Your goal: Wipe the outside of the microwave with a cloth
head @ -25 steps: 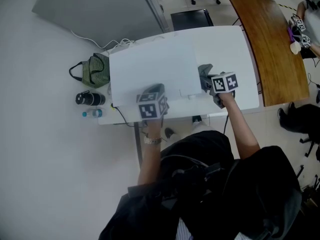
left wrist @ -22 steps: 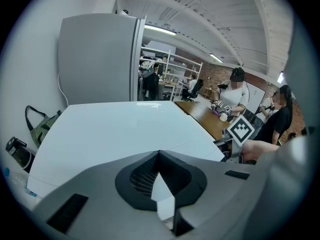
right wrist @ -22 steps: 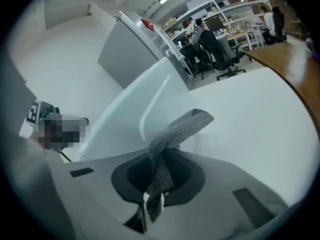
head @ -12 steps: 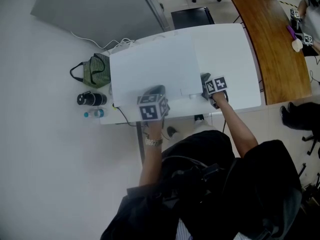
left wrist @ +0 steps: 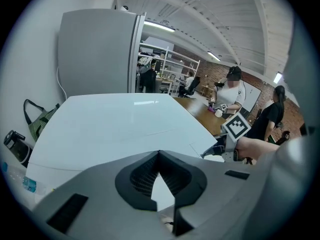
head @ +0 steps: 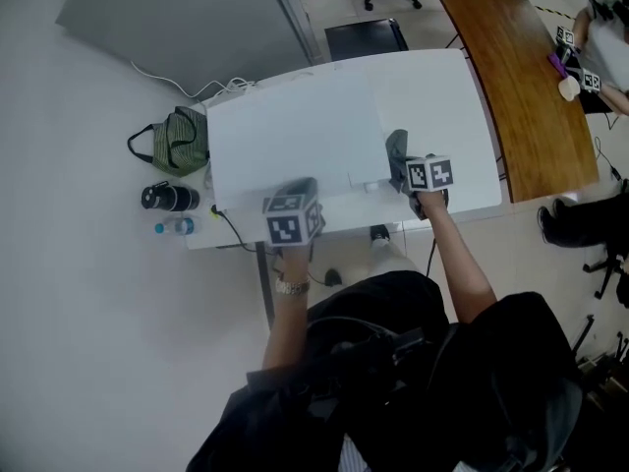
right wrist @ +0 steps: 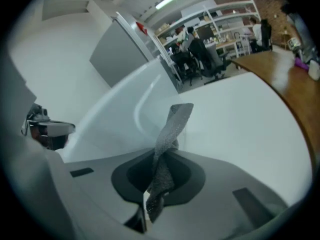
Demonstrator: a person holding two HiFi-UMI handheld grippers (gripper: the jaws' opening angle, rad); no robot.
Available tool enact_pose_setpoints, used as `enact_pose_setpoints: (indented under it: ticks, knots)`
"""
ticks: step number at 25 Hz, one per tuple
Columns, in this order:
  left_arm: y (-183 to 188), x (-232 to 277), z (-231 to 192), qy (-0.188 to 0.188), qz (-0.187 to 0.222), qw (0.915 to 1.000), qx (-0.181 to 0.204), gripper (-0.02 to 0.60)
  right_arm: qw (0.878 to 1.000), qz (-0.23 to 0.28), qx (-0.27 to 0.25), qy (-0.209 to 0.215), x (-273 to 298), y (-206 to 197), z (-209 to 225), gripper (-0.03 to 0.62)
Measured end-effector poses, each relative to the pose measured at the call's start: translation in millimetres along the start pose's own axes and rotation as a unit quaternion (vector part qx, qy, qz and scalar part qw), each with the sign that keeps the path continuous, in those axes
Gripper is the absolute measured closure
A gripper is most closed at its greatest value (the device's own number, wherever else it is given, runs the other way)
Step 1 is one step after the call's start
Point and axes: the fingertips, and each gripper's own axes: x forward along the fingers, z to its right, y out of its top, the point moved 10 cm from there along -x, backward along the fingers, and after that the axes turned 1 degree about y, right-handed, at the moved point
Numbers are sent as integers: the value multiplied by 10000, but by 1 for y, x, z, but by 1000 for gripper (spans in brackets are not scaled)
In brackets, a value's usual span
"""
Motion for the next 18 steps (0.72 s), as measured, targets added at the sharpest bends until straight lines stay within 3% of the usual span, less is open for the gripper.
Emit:
enact_pose_setpoints:
  ticks: [3, 7, 11, 18]
  knots:
    - [-6, -15, -1, -251, 155, 9995, 130, 588, 9969, 592, -417, -294, -45, 0, -45, 574]
    - [-26, -47, -9, -605, 363, 9970, 311, 588, 9829, 1324, -753, -1031, -90, -22, -108, 572]
    - [-61, -97, -30, -738, 458, 9956, 344, 588, 9784, 1681, -854, -844, -103, -61, -191, 574]
    - [-106, -160, -57, -645, 690, 9953, 234, 588, 9807, 1521, -1163, -385, -75, -135, -325, 572]
